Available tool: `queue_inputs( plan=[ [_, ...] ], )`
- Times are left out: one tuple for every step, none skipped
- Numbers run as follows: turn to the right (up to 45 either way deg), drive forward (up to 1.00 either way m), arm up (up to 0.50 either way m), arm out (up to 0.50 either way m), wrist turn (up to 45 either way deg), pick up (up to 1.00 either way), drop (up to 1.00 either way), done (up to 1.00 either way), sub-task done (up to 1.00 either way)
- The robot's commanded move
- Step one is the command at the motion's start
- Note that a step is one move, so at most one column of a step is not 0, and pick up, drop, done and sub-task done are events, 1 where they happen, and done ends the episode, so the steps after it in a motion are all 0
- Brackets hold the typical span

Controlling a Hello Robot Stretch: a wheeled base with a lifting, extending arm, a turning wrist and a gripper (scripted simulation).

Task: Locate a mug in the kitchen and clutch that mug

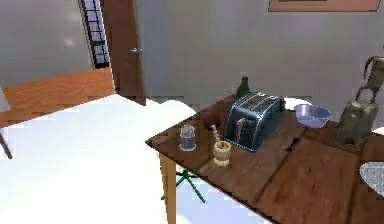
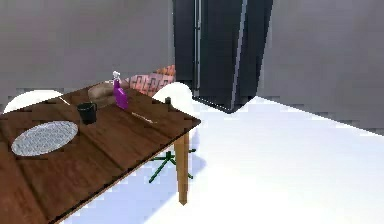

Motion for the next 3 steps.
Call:
queue_inputs(
  plan=[
    [-24.0, 0.00, 0.00, 0.00, 0.0, 0.00, 0.00, 0.00, 0.00],
    [45.0, 0.00, 0.00, 0.00, 0.0, 0.00, 0.00, 0.00, 0.00],
    [27.0, 0.00, 0.00, 0.00, 0.0, 0.00, 0.00, 0.00, 0.00]
  ],
)
